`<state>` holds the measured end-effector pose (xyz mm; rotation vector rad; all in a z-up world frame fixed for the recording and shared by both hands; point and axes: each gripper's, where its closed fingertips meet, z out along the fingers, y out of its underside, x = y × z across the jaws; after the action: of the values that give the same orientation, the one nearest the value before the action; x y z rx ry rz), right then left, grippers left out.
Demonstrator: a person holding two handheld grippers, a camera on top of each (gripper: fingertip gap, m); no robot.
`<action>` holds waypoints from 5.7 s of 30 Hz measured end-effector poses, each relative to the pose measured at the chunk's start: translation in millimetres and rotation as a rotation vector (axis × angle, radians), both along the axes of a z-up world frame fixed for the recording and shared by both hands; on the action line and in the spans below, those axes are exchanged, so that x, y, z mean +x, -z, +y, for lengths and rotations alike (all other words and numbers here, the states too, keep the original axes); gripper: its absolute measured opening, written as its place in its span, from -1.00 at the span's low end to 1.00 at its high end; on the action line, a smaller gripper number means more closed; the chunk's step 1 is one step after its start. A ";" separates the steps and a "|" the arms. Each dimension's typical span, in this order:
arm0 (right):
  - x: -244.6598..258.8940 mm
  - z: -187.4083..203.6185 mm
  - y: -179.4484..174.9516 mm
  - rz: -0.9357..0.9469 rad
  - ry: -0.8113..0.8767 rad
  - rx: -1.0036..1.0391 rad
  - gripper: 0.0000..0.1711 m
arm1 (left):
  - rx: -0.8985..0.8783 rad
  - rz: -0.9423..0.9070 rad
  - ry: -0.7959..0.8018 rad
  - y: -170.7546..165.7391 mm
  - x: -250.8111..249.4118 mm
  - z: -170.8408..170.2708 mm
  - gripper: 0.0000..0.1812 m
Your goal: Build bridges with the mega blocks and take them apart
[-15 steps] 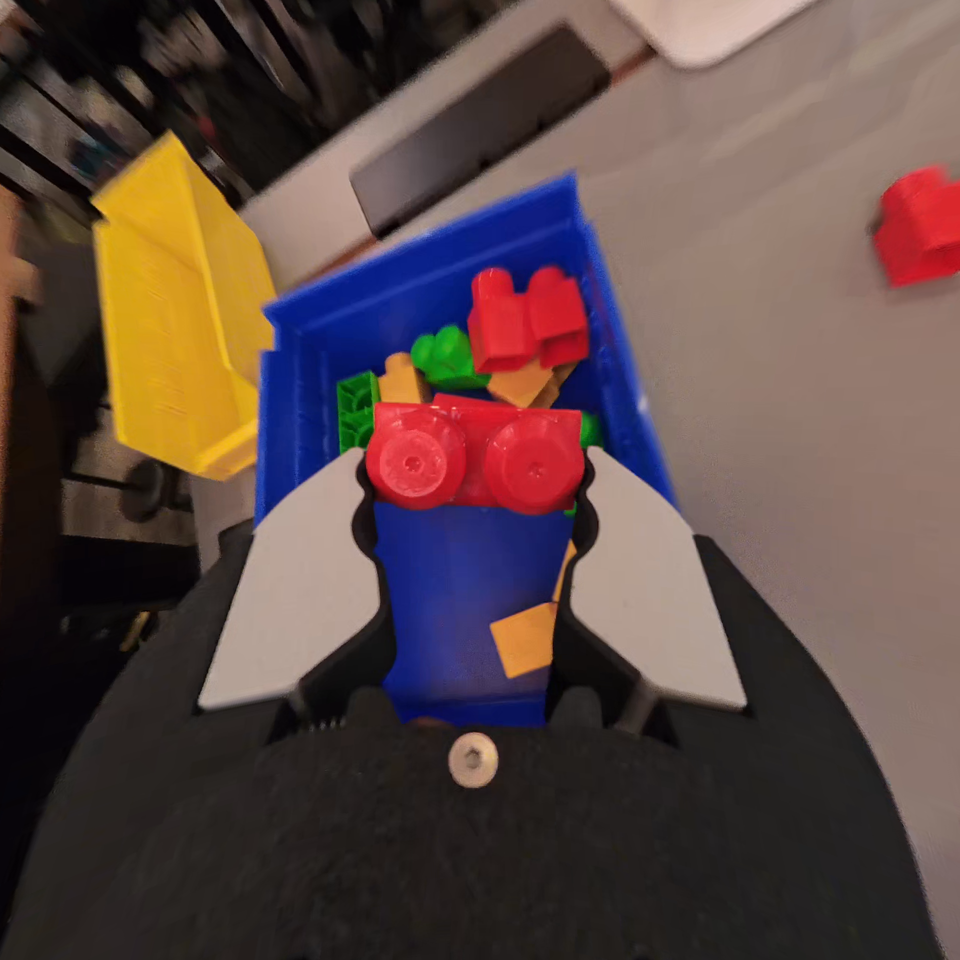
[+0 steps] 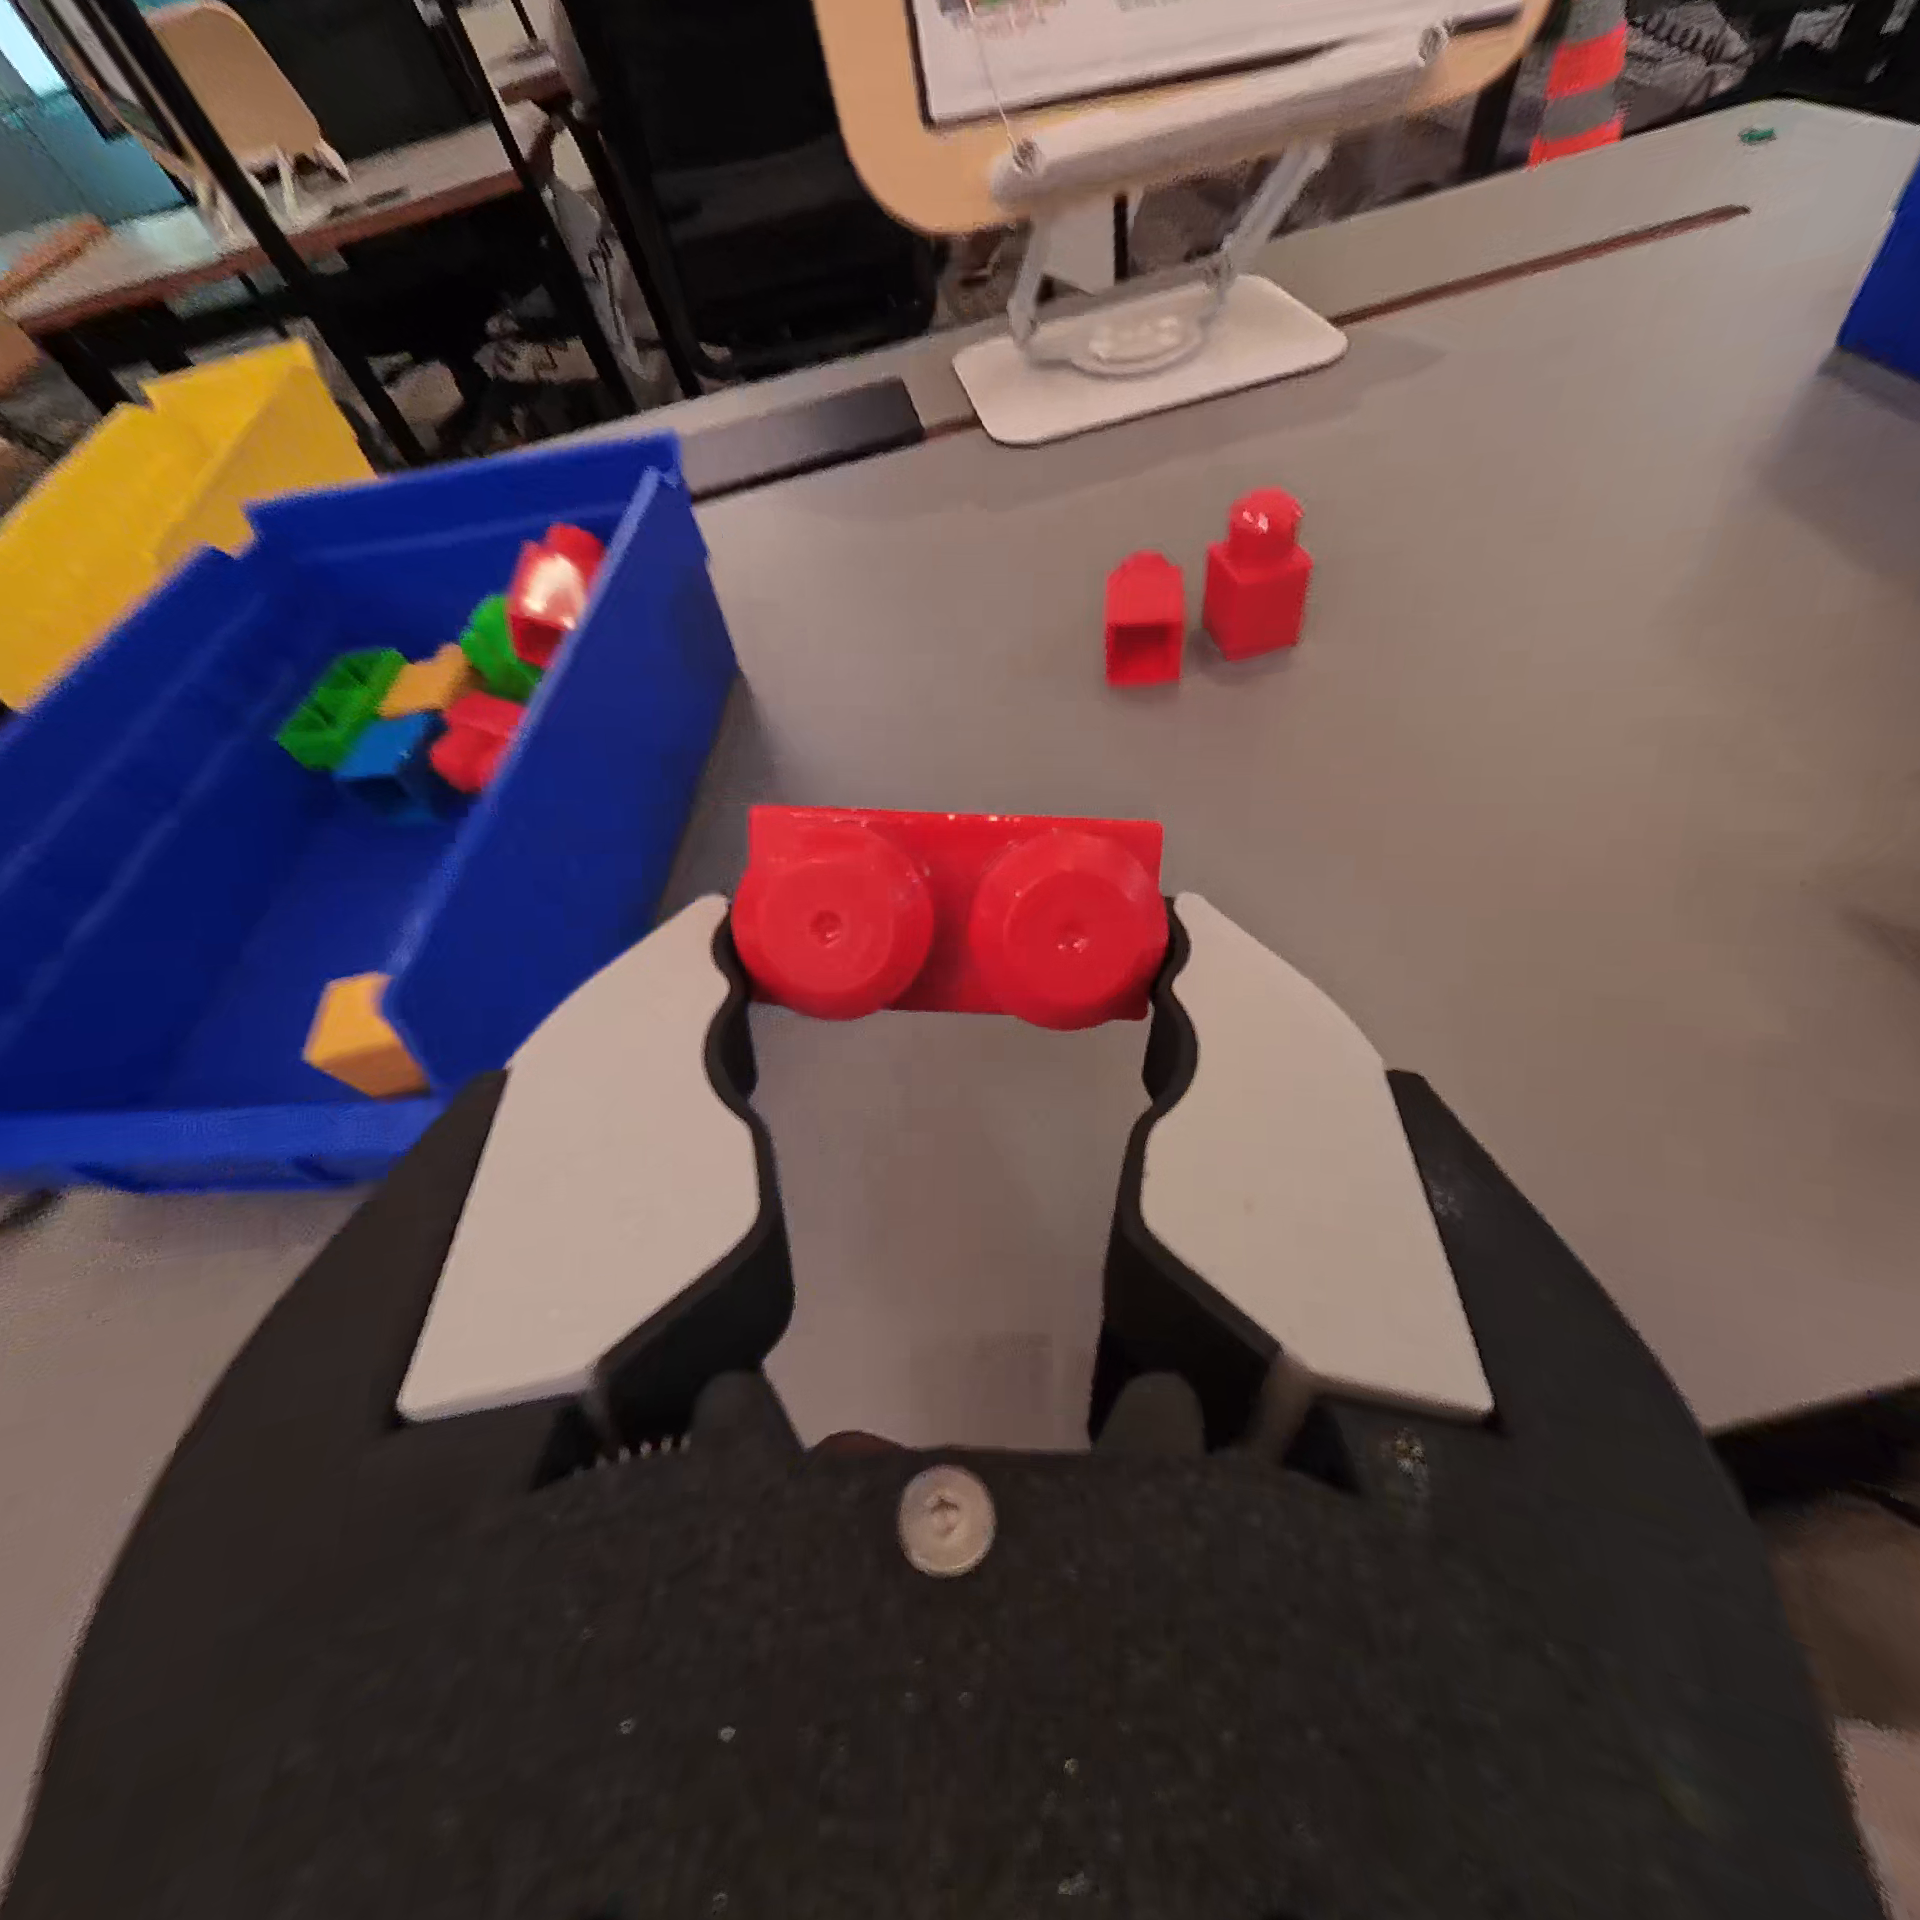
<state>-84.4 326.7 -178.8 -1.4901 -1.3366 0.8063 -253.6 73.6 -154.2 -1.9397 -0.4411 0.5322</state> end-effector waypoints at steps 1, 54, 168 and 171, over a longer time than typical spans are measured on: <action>2.0 -1.2 2.0 -0.001 0.001 -0.006 -0.20 | 0.001 -0.022 0.007 7.4 8.6 1.5 -0.19; -5.8 1.4 29.6 -0.053 0.008 -0.047 -0.20 | -0.049 -0.360 0.160 57.6 4.1 82.5 -0.12; 16.2 7.9 -2.2 0.022 0.007 -0.054 -0.22 | -0.236 -0.204 0.342 29.1 -45.8 157.9 -0.13; 16.6 10.7 -1.1 0.021 0.013 -0.058 -0.22 | 0.108 -0.058 0.277 1.0 -30.6 144.6 0.14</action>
<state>-67.8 337.4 -177.7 -1.5303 -1.2965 0.8566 -284.2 218.2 -155.2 -1.8766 -0.2268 0.2680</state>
